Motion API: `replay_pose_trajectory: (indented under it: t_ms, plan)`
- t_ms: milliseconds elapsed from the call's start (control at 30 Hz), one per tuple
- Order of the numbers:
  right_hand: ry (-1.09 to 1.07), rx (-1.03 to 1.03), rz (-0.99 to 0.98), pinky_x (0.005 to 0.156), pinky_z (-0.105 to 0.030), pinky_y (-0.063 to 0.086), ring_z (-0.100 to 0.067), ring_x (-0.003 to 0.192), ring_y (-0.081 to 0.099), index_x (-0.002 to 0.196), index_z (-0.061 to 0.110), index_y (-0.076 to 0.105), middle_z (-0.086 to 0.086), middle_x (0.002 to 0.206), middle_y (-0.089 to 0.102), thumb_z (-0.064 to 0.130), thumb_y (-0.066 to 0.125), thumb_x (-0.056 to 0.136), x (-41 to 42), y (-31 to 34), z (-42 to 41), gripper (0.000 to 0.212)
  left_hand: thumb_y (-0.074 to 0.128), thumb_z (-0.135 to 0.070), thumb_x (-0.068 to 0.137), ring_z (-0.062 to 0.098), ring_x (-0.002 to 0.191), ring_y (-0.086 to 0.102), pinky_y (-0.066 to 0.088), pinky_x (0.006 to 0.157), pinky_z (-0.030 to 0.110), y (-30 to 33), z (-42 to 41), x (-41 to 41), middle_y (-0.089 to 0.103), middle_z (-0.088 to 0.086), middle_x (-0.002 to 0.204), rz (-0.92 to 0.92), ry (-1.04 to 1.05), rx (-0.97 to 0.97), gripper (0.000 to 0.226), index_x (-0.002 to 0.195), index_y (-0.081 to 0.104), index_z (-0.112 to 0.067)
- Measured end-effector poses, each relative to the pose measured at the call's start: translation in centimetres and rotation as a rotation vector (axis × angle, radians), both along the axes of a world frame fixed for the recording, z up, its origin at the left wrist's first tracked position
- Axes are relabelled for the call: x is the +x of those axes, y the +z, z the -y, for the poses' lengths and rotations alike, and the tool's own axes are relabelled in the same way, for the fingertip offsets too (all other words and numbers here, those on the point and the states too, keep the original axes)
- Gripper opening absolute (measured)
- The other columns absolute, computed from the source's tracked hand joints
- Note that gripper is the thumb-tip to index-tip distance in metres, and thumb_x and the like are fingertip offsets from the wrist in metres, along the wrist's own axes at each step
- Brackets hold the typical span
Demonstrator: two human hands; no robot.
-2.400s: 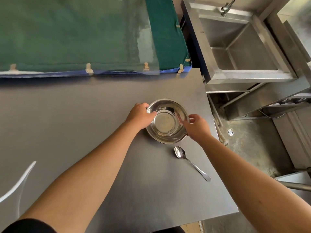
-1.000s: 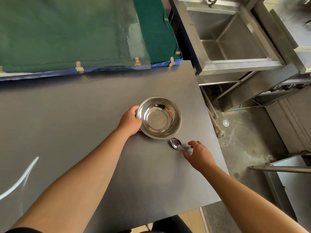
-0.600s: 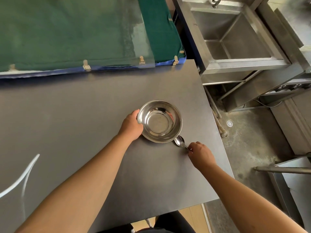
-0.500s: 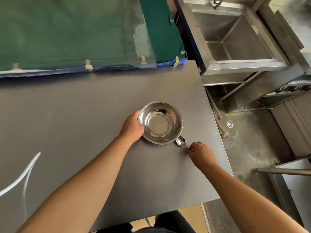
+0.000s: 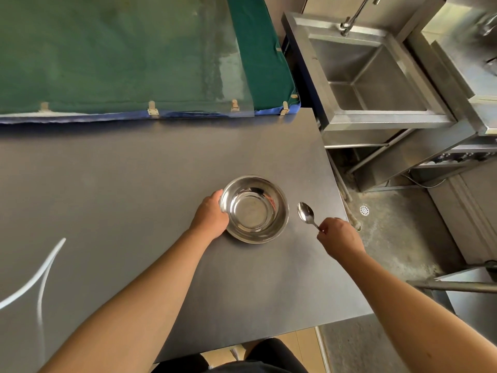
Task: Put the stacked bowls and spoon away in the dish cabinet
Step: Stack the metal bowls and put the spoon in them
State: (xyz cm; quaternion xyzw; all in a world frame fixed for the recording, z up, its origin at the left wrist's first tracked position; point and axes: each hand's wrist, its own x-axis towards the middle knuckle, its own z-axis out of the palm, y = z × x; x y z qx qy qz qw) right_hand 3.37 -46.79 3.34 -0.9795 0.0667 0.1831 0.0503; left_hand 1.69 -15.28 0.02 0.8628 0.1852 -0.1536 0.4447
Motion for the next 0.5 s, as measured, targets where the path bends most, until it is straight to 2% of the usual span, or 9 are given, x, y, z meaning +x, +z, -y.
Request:
replay_pose_trajectory:
  t_ms: [167,267,367,500]
  plan:
    - [0.06,0.04,0.072,0.063,-0.03,0.043,-0.022,0.077,0.06,0.097,0.018,0.073,0.0,0.088,0.064,0.019,0.063,0.086,1.9,2.0,-3.3,0.015,0.047,-0.003,0.086,0.03,0.115,0.055,0.046,0.097,0.041,0.2,0.2,-0.8,0.057,0.009,0.13,-0.004,0.008,-0.013,0.063,0.146,0.042,-0.021]
    - [0.132,0.055,0.068,0.061,-0.027,0.04,-0.02,0.073,0.057,0.094,0.019,0.072,0.002,0.085,0.06,0.02,0.063,0.087,2.2,2.2,-6.3,0.011,0.047,-0.004,0.085,0.032,0.109,0.057,0.048,0.094,0.042,0.4,0.3,-1.4,0.061,0.01,0.121,0.018,0.012,-0.031,0.057,0.139,0.049,-0.019]
    - [0.208,0.044,0.013,0.063,-0.033,0.051,-0.022,0.075,0.062,0.092,0.015,0.07,-0.003,0.087,0.065,0.022,0.059,0.093,2.1,1.9,-9.0,0.012,0.047,-0.003,0.083,0.032,0.105,0.058,0.049,0.092,0.042,0.5,0.3,-1.7,0.061,0.01,0.116,0.021,0.014,-0.045,0.055,0.136,0.051,-0.019]
    - [0.246,0.004,-0.068,0.075,-0.038,0.06,-0.028,0.084,0.069,0.103,0.014,0.07,-0.008,0.094,0.07,0.013,0.057,0.093,1.7,0.9,-11.4,0.016,0.048,-0.003,0.084,0.03,0.104,0.058,0.05,0.091,0.041,0.4,0.2,-1.9,0.06,0.008,0.117,0.017,0.012,-0.058,0.056,0.138,0.05,-0.02]
